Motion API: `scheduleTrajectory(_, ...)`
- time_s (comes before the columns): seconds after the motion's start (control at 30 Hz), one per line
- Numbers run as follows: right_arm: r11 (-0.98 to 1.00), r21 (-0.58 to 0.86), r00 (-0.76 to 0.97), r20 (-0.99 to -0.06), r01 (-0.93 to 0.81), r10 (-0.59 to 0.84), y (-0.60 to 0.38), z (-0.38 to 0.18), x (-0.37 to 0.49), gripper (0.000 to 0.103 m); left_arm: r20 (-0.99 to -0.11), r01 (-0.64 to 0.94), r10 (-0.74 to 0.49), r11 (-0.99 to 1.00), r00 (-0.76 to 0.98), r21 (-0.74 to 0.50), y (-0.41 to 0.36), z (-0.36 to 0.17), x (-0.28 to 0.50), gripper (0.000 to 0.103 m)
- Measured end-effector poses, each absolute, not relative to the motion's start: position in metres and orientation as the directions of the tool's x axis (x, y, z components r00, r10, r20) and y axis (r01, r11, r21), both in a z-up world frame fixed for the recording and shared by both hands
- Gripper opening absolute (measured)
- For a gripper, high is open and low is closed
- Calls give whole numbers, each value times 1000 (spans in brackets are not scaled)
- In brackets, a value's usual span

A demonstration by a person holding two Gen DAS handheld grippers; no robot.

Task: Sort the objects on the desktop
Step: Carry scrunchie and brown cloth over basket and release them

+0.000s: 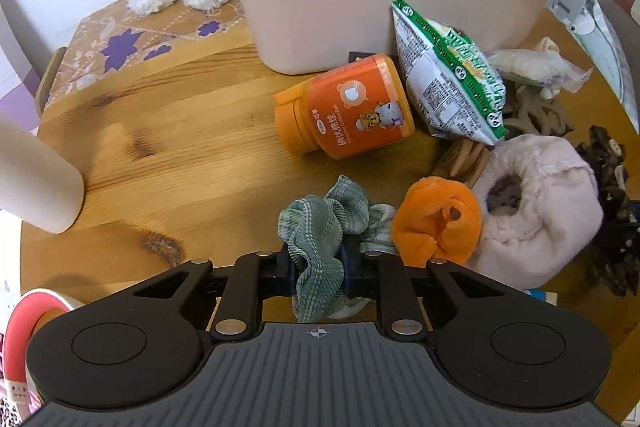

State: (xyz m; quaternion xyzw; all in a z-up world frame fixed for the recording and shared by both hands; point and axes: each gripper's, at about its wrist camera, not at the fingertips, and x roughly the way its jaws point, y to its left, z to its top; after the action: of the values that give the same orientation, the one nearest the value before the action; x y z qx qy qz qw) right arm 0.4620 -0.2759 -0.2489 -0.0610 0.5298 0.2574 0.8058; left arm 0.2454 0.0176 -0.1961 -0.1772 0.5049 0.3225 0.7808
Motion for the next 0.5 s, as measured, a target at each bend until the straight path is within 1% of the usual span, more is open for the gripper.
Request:
scheduleTrajectory(0.13, 872, 200, 330, -869, -446, 369, -291, -235, 460, 29, -878, -694, 366, 718, 310, 54, 9, -178, 240, 19)
scheduleTrajectory(0.3, 872, 193, 383, -840, -450, 383, -307, -209, 465, 29, -839, -708, 428, 702, 336, 75, 4, -151, 239, 19)
scheduleTrajectory(0.5, 881, 169, 468, -794, -443, 387, -320, -183, 484, 29, -809, -722, 474, 686, 347, 92, 9, -129, 244, 19)
